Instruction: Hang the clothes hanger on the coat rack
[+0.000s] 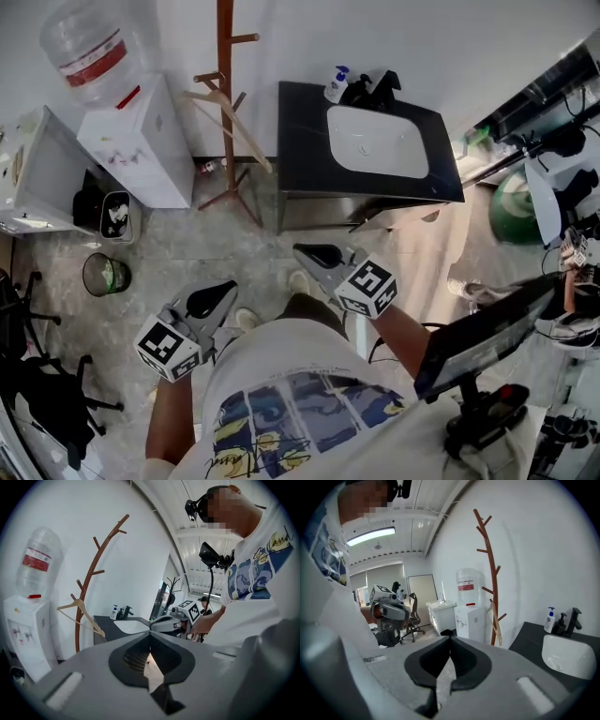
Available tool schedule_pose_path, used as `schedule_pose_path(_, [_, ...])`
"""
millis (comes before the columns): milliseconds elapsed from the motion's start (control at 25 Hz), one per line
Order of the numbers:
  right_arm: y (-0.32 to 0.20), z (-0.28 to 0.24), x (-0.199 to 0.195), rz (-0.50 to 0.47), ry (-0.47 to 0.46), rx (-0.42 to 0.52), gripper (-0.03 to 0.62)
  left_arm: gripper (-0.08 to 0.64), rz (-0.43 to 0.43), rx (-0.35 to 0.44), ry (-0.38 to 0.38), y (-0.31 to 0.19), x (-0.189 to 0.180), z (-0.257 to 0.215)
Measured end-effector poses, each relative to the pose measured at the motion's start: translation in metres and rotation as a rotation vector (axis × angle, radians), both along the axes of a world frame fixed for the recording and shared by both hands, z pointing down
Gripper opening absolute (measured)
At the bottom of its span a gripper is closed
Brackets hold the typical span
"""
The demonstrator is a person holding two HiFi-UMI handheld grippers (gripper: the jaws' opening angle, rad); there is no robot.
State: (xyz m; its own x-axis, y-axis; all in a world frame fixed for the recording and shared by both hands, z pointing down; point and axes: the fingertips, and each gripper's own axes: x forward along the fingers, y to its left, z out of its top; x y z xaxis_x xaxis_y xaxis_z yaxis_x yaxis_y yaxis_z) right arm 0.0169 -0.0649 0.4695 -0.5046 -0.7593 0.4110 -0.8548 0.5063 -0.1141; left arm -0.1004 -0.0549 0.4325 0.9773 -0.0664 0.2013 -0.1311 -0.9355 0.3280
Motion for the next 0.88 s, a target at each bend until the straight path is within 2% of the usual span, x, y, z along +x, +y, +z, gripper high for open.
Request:
schedule_pose_path(320, [0.018,-0.02,-0.056,-0.14,0.009,0.033,0.003,0.003,-0.044,0.011,-0.008,0.014,-0.028,0.001])
schedule_pose_path(880, [0.027,-0.033,-0.084,-0.169,0.019,0.079,0.002,0.003,-0.048,0.014,-0.021,0.028,-0.043,0.005])
